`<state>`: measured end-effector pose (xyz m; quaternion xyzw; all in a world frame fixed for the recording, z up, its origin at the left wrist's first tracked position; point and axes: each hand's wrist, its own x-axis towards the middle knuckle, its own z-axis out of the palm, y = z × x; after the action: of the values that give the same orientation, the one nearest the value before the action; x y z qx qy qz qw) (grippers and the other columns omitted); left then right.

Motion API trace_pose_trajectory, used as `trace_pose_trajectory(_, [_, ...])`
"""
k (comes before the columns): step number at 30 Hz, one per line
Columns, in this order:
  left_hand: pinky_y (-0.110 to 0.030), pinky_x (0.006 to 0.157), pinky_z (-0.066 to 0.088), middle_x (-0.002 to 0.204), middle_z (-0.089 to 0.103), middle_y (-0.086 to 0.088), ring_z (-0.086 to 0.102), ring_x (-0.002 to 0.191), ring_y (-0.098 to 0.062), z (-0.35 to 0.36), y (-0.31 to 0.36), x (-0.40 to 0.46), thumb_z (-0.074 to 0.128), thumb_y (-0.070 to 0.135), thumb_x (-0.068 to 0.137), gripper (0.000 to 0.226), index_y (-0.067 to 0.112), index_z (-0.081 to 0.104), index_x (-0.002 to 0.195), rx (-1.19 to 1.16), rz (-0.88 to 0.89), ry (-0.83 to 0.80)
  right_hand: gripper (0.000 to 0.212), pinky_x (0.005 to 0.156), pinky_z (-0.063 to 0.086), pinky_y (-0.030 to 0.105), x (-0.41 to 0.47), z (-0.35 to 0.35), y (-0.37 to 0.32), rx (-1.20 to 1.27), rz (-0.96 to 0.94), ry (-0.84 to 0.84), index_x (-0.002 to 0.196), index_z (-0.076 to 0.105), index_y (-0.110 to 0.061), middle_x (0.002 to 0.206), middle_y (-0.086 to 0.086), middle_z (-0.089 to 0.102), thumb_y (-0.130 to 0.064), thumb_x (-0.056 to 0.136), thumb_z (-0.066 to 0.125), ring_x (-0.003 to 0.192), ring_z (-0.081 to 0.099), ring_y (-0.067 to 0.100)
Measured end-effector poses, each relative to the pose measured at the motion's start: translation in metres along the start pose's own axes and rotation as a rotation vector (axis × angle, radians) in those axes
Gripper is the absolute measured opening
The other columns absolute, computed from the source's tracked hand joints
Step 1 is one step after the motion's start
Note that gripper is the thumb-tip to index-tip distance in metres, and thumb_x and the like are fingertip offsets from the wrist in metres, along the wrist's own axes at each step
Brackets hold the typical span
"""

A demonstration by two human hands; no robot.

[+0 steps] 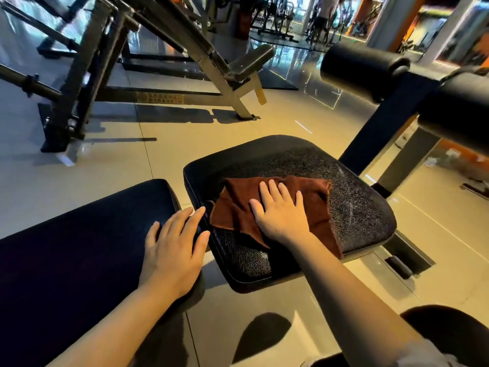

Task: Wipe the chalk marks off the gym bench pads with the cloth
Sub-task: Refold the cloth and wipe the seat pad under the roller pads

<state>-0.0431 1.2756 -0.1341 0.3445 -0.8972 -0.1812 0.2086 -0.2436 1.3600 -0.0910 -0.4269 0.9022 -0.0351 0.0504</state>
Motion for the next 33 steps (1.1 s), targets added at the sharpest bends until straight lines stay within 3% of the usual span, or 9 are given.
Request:
trace_pose_trajectory(4, [-0.048,0.116,0.015,0.148,0.041,0.006,0.034,0.139,-0.013,0.002,0.000,0.002,0.012,0.053,0.092,0.064,0.030,0.034,0.146,0.010,0.010,0.000,0.072,0.118,0.002,0.053,-0.067,0.016,-0.022,-0.059,-0.149,0.056,0.155,0.019,-0.023,0.163,0.002,0.014,-0.054,0.092,0.004,0.150,0.009,0.022])
trace_pose_trajectory(6, [-0.047,0.116,0.015,0.148,0.042,0.005,0.034,0.138,-0.014,0.003,0.001,0.002,0.013,0.053,0.092,0.062,0.031,0.034,0.146,0.005,0.005,0.005,0.068,0.115,0.019,0.057,-0.093,0.028,-0.031,-0.057,-0.129,0.135,0.146,0.044,-0.019,0.152,0.007,0.041,-0.052,0.092,0.018,0.141,0.036,0.026])
trace_pose_trajectory(8, [-0.047,0.115,0.016,0.147,0.043,0.004,0.036,0.137,-0.016,0.003,0.002,0.002,0.015,0.051,0.094,0.060,0.029,0.036,0.145,0.007,0.008,0.011,0.061,0.108,0.023,0.055,-0.102,0.035,-0.032,-0.020,-0.098,0.160,0.136,0.057,-0.018,0.142,0.008,0.054,-0.052,0.093,0.029,0.132,0.049,0.026])
trace_pose_trajectory(10, [-0.046,0.112,0.017,0.145,0.045,0.000,0.038,0.135,-0.017,0.003,0.001,0.002,0.020,0.048,0.096,0.056,0.027,0.041,0.142,0.037,0.064,0.021,0.065,0.110,0.015,0.050,-0.097,0.028,-0.025,0.018,-0.071,0.155,0.140,0.052,-0.024,0.147,0.002,0.049,-0.057,0.092,0.025,0.136,0.045,0.021])
trace_pose_trajectory(12, [-0.049,0.111,0.020,0.142,0.046,-0.002,0.038,0.131,-0.017,0.001,0.005,0.002,0.022,0.047,0.098,0.052,0.024,0.047,0.138,0.085,0.178,0.022,0.076,0.116,0.003,0.044,-0.083,0.018,-0.005,0.037,-0.045,0.136,0.151,0.030,-0.033,0.160,-0.008,0.023,-0.065,0.085,0.010,0.147,0.021,0.012])
trace_pose_trajectory(14, [-0.050,0.110,0.023,0.140,0.046,-0.001,0.040,0.129,-0.017,0.001,0.014,0.002,0.022,0.046,0.100,0.049,0.024,0.048,0.135,0.079,0.276,0.045,0.073,0.119,-0.004,0.042,-0.062,0.007,0.025,0.054,0.031,0.099,0.155,0.012,-0.035,0.163,-0.013,0.004,-0.068,0.089,0.006,0.149,0.003,0.007])
trace_pose_trajectory(21, [-0.038,0.117,0.012,0.144,0.043,0.006,0.032,0.139,-0.011,0.025,0.061,0.012,0.028,0.042,0.099,0.043,0.030,0.044,0.137,-0.178,0.264,0.056,0.065,0.120,0.000,0.048,0.014,-0.010,0.089,0.018,0.165,0.124,0.155,0.017,-0.033,0.163,-0.009,0.009,-0.064,0.097,0.018,0.149,0.006,0.012])
trace_pose_trajectory(27, [-0.041,0.119,0.011,0.144,0.045,0.004,0.030,0.142,-0.014,0.039,0.075,0.015,0.032,0.038,0.097,0.044,0.026,0.045,0.137,-0.217,0.234,0.108,0.064,0.120,0.003,0.053,0.087,-0.019,0.114,-0.005,0.138,0.143,0.153,0.023,-0.029,0.162,-0.005,0.015,-0.061,0.098,0.019,0.149,0.010,0.016])
trace_pose_trajectory(33, [-0.044,0.118,0.012,0.143,0.046,0.005,0.031,0.141,-0.013,0.040,0.070,0.016,0.031,0.037,0.096,0.045,0.025,0.047,0.136,-0.226,0.235,0.112,0.062,0.120,-0.003,0.052,0.054,-0.017,0.096,0.009,0.179,0.081,0.155,0.016,-0.026,0.164,-0.002,0.006,-0.055,0.100,0.018,0.150,0.003,0.018])
